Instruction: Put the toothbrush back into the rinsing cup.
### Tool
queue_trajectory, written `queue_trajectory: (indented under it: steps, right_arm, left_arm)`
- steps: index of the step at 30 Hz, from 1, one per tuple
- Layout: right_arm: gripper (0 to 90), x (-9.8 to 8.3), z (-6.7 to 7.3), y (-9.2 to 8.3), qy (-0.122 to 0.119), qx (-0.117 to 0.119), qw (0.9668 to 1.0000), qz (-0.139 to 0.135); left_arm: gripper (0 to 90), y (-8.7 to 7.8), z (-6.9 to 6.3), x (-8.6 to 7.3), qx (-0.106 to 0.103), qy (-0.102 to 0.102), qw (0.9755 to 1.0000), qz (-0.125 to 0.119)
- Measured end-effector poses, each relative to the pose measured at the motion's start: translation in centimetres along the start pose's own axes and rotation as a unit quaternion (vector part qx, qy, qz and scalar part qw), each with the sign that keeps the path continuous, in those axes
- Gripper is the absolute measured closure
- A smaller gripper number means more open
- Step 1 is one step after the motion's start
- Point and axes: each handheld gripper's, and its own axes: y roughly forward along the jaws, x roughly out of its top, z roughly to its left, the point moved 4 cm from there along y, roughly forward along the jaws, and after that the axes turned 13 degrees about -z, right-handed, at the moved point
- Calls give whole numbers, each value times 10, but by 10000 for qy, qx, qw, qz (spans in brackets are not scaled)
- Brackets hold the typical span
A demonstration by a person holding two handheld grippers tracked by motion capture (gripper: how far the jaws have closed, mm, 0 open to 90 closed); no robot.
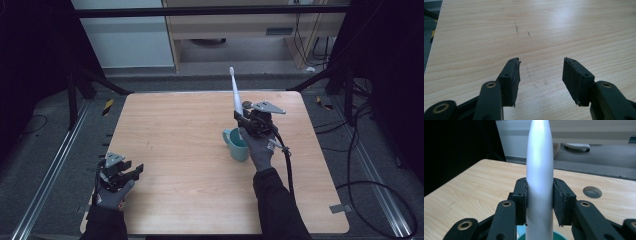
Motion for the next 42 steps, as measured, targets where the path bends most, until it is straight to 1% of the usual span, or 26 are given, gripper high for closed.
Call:
queue_trajectory:
  steps: [4, 7, 9, 11, 14, 17, 20, 21, 27, 29, 30, 37, 42]
  right_arm:
    - [664, -7, -2, 4, -88, -75, 9999, 85]
    - [664, -11, -4, 5, -65, -105, 9999, 117]
    - [664, -18, -6, 5, -58, -115, 9998, 152]
    - [664, -23, -6, 5, -57, -75, 9997, 230]
    - [664, -30, -7, 4, 1, -33, 9996, 274]
    - [664, -36, -8, 5, 46, -31, 9994, 338]
    - [664, -41, -7, 5, 4, -29, 9992, 403]
    - [664, -43, -7, 4, 44, -9, 9992, 404]
    - [663, -52, -8, 2, 56, -23, 9986, 528]
    - [663, -54, -8, 2, -16, -35, 9981, 618]
    - [662, -55, -7, 2, -42, -3, 9979, 643]
    - [661, -56, -4, 0, -144, 14, 9971, 752]
    - [658, -58, -2, -2, -255, 4, 9955, 916]
  left_arm:
    - [470, 0, 0, 0, -6, -11, 10000, -5]
    - [469, 0, 0, 0, 4, -15, 10000, 1]
    - [469, 0, 0, 0, 11, -4, 10000, -2]
    - [469, 0, 0, 0, 8, 2, 10000, -6]
    - [469, 0, 0, 0, 4, 7, 10000, -3]
    - [469, 0, 0, -1, 14, -12, 10000, -1]
    - [469, 0, 0, -1, 20, -6, 10000, 2]
    - [469, 0, 0, -1, 17, 0, 10000, 3]
    - [469, 0, 0, -1, 16, -11, 10000, 5]
    - [469, 0, 0, -1, 21, -16, 10000, 5]
    - [469, 0, 0, -1, 23, -17, 10000, 3]
    - [469, 1, 0, -1, 20, 1, 10000, 16]
    - [469, 1, 0, -1, 13, 19, 10000, 29]
